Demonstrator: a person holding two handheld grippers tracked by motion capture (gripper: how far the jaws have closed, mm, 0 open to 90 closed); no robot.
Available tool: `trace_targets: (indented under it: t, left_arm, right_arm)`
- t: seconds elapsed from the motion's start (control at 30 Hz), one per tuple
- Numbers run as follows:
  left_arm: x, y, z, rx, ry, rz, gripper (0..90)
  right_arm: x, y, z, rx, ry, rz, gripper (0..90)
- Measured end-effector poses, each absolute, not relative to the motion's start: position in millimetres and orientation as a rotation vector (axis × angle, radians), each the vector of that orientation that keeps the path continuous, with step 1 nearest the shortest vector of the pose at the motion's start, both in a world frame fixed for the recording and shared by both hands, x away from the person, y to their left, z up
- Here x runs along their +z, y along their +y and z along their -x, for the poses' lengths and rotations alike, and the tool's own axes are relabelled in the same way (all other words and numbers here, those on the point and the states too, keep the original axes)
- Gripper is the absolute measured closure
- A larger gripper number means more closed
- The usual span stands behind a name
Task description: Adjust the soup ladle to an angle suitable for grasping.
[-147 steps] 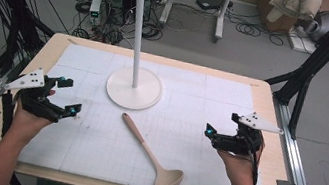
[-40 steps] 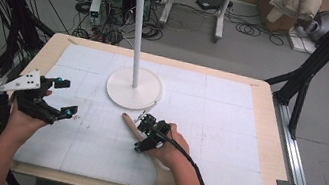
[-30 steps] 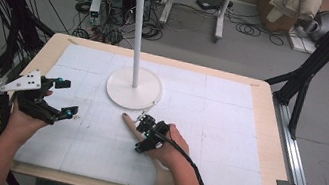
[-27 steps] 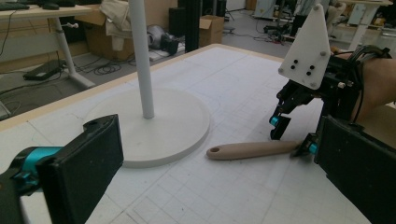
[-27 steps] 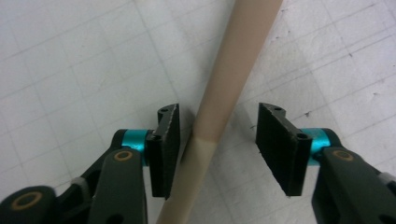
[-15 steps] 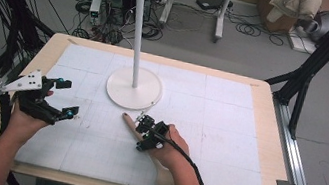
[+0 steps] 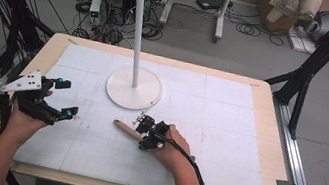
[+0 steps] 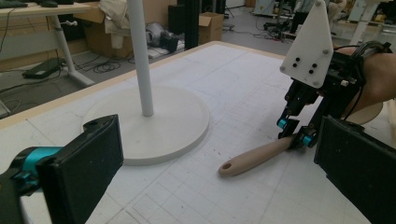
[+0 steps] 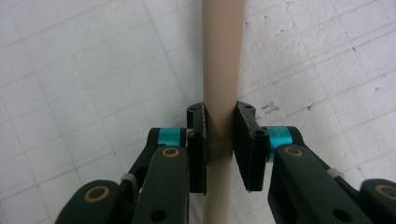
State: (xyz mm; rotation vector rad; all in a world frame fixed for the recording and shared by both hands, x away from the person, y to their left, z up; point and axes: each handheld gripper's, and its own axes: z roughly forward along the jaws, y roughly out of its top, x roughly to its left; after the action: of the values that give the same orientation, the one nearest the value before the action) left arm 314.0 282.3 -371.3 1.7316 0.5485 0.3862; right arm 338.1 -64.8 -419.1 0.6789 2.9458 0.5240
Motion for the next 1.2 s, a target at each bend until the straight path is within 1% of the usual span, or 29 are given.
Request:
trace_targets:
  t: [0.23,0.37,0.5,0.7,0.87,1.0,1.2]
  left_arm:
    - [-371.6,282.8,-314.8,0.387,0.547,-1.737,1.7]
    - [-371.6,282.6,-314.9,0.387,0.546,-1.734,1.7]
    - [-371.1,282.4,-314.7,0.388,0.550,-1.728,1.7]
    - [-370.0,283.2,-314.0,0.391,0.552,-1.727,1.7]
    - [-368.7,282.6,-314.5,0.393,0.551,-1.728,1.7]
    - [-367.3,281.0,-315.2,0.393,0.546,-1.733,1.7]
    - [-366.0,279.0,-314.6,0.394,0.547,-1.737,1.7]
  right_arm:
    - [-417.5,-66.6,-335.2,0.526,2.939,-0.629,77.3]
    - [-409.5,-78.2,-334.4,0.615,2.899,-0.668,77.3]
    - [-391.6,-96.4,-332.7,0.741,2.842,-0.705,77.3]
    - [-364.9,-138.5,-328.4,0.965,2.703,-0.775,77.3]
    - [-348.4,-167.4,-323.7,1.085,2.601,-0.810,77.3]
    - [-340.9,-181.1,-320.7,1.139,2.552,-0.815,77.2]
    - [-337.6,-189.5,-319.5,1.189,2.510,-0.814,77.2]
